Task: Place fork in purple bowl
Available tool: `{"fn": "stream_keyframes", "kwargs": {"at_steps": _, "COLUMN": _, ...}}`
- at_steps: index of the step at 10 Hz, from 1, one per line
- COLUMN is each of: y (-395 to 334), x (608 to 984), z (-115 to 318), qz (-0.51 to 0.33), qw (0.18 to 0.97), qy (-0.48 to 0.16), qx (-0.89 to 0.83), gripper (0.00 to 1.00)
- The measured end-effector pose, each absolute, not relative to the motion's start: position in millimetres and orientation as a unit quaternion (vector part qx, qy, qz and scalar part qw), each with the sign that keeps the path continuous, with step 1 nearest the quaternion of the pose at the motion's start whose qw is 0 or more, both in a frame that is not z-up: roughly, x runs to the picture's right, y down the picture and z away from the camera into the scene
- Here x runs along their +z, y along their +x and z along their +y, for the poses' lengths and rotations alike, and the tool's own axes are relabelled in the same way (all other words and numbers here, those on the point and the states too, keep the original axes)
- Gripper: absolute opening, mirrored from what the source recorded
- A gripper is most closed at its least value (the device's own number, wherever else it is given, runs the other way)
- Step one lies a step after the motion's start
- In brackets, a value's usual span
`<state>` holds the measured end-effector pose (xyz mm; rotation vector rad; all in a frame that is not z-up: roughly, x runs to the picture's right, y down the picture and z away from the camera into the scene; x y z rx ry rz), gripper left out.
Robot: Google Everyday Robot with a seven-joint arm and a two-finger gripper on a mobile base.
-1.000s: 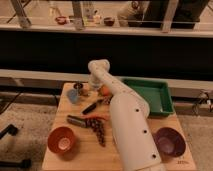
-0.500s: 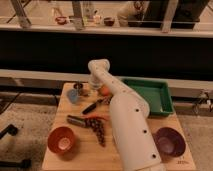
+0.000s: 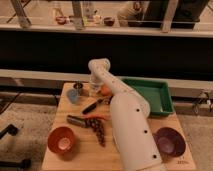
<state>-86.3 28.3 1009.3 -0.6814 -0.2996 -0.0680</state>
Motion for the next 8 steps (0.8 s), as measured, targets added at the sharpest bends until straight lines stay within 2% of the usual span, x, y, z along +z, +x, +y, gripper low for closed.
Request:
{"fn": "stream_keyframes", "kwargs": {"at_steps": 1, "y": -87.8, "x": 1011.3, "z": 30.4, "qz": -0.149, "qw": 0.93, "qy": -0.333, "qx": -0.032, "gripper": 0.31}}
{"fn": "stream_keyframes", "kwargs": {"at_steps": 2, "y": -87.6, "x": 1011.1, "z": 28.8, "qz": -0.148, "qw": 0.931, "qy": -0.331, "qx": -0.032, "gripper": 0.25}}
{"fn": "stream_keyframes", "kwargs": {"at_steps": 3, "y": -87.8, "x": 1009.7, "z": 27.0, "qz": -0.148, "qw": 0.932, "qy": -0.33, "qx": -0.033, "gripper": 0.14}}
{"fn": "stream_keyframes", "kwargs": {"at_steps": 4, "y": -87.8, "x": 1009.4, "z": 26.8, "qz": -0.146, "qw": 0.932, "qy": -0.33, "qx": -0.036, "gripper": 0.11}}
{"fn": "stream_keyframes", "kwargs": {"at_steps": 8, "y": -86.5, "x": 1008.4, "z": 28.3, "qz": -0.15, "qw": 0.931, "qy": -0.331, "qx": -0.034, "gripper": 0.1}}
